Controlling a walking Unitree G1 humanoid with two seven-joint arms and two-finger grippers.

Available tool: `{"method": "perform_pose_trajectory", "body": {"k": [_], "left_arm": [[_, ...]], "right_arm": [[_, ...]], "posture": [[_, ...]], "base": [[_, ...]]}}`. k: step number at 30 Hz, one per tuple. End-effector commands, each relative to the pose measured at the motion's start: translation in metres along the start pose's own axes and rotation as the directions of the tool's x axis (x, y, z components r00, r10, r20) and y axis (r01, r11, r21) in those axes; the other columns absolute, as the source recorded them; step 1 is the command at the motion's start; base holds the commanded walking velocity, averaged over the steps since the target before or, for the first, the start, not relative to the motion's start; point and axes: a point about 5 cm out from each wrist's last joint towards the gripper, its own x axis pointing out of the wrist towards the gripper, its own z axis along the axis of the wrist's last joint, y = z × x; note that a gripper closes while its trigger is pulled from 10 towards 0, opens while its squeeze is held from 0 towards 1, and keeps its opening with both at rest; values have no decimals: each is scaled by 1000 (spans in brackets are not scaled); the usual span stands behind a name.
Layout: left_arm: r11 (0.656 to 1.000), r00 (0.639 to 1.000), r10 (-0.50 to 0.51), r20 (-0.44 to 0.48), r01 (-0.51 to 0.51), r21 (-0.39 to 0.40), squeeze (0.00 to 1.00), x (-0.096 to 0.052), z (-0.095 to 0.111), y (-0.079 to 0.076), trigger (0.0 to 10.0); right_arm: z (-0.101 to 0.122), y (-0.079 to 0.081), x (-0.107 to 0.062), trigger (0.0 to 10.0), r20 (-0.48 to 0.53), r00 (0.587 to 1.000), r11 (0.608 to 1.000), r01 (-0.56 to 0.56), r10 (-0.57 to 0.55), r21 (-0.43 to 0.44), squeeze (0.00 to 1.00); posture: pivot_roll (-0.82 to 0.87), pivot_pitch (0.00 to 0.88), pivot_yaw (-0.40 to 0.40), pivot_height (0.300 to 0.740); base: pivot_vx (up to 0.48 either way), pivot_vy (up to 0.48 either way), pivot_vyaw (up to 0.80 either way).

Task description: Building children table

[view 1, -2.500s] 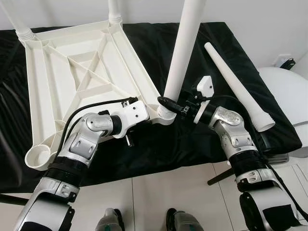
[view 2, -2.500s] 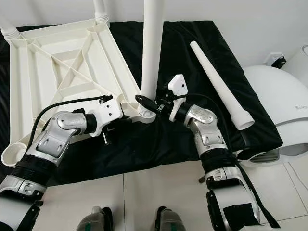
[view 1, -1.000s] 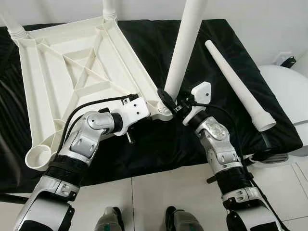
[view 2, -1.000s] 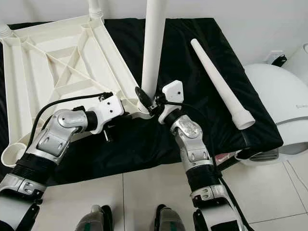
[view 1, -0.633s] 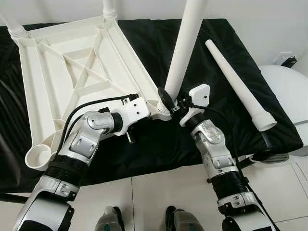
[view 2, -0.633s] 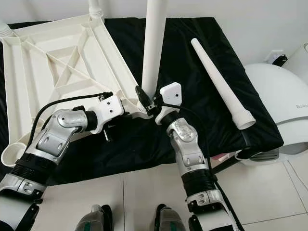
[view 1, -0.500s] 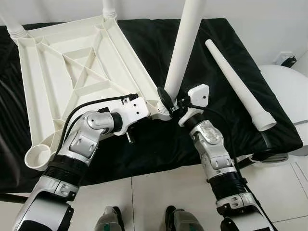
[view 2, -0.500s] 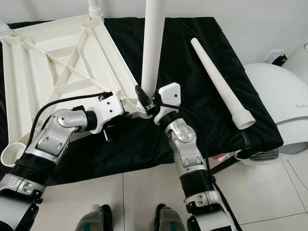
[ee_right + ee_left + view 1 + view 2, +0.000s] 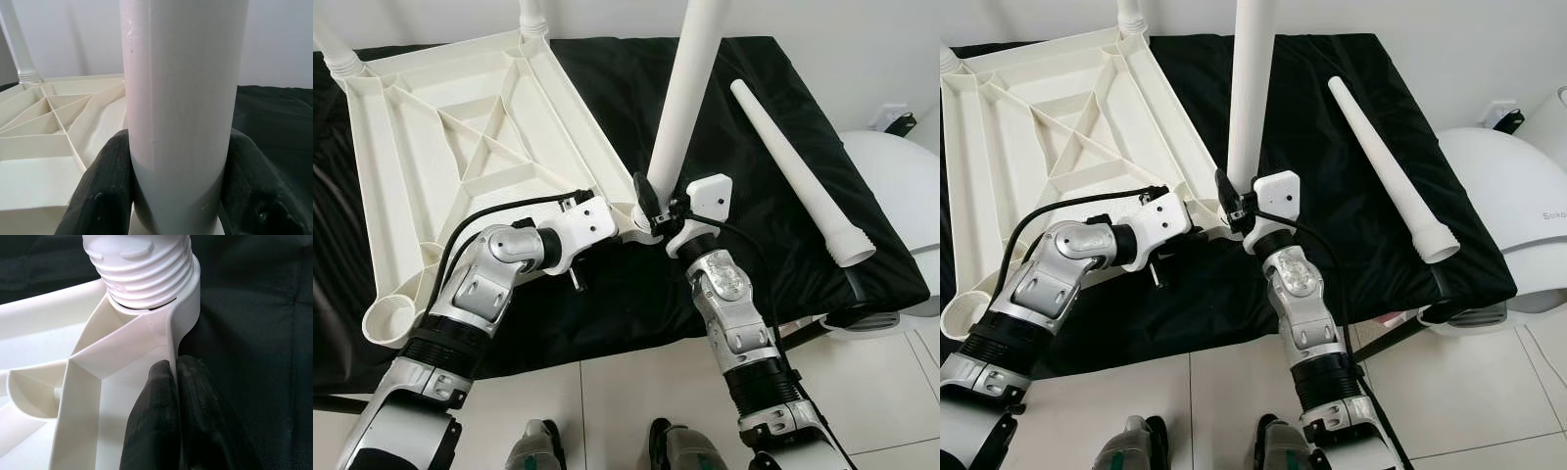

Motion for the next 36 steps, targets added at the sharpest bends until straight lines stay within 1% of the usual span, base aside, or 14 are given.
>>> {"method": "perform_pose_trajectory", "body": {"k": [1,4,6,10,11,13,15,21,23,24,26,27,30,36], "left_arm": [[981,977,-175,-119,163,-104,0,8,-39,-39,10000],[981,977,-174,-119,162,-105,0,7,-39,-39,10000],[981,978,-174,-118,162,-107,0,7,-38,-39,10000],[981,978,-172,-118,159,-110,0,7,-38,-39,10000],[981,978,-172,-118,160,-111,0,7,-38,-39,10000],[981,978,-172,-118,160,-111,0,7,-38,-39,10000],[981,978,-173,-118,159,-113,0,6,-39,-40,10000],[981,978,-173,-119,160,-113,0,6,-39,-39,10000],[981,978,-173,-120,160,-113,0,6,-39,-39,10000],[981,978,-173,-120,160,-113,0,6,-39,-39,10000],[981,978,-173,-120,160,-113,0,6,-39,-39,10000],[981,978,-173,-120,160,-113,0,6,-39,-39,10000],[981,978,-173,-120,159,-114,0,6,-39,-38,10000],[981,978,-170,-122,156,-114,0,6,-39,-37,10000]], "right_arm": [[-16,-34,-9,10000,-101,968,973,227,-230,-37,0],[-15,-33,-9,10000,-99,965,969,239,-244,-54,0],[-15,-29,-9,10000,-100,960,965,255,-260,-62,0],[-16,-25,-11,10000,-105,953,958,277,-283,-72,0],[-17,-25,-12,10000,-110,947,952,295,-302,-81,0],[-17,-25,-12,10000,-110,947,952,295,-302,-81,0],[-17,-27,-14,10000,-113,934,939,330,-340,-96,0],[-18,-30,-16,10000,-115,916,921,372,-385,-116,0],[-18,-33,-19,10000,-117,899,903,409,-423,-130,0],[-18,-33,-19,10000,-117,899,903,409,-423,-130,0],[-18,-36,-22,10000,-113,875,879,455,-471,-144,0],[-18,-36,-22,10000,-113,875,879,455,-471,-144,0],[-18,-37,-25,10000,-107,851,854,495,-513,-158,0],[-18,-34,-25,10000,-114,848,853,499,-517,-151,0]], "posture": [[74,203,-3,740],[74,203,-3,740],[77,208,-6,740],[77,210,-6,740],[78,212,-7,740],[78,212,-7,740],[78,213,-6,740],[79,214,-5,740],[78,214,-4,740],[78,214,-4,740],[78,216,-4,740],[78,216,-4,740],[80,216,-5,740],[81,213,-6,740]], "base": [[0,0,0],[0,0,0],[0,0,0],[0,0,0],[0,0,0],[0,0,0],[0,0,0],[0,0,0],[0,0,0],[0,0,0],[0,0,0],[0,0,0],[0,0,0],[0,0,0]]}}
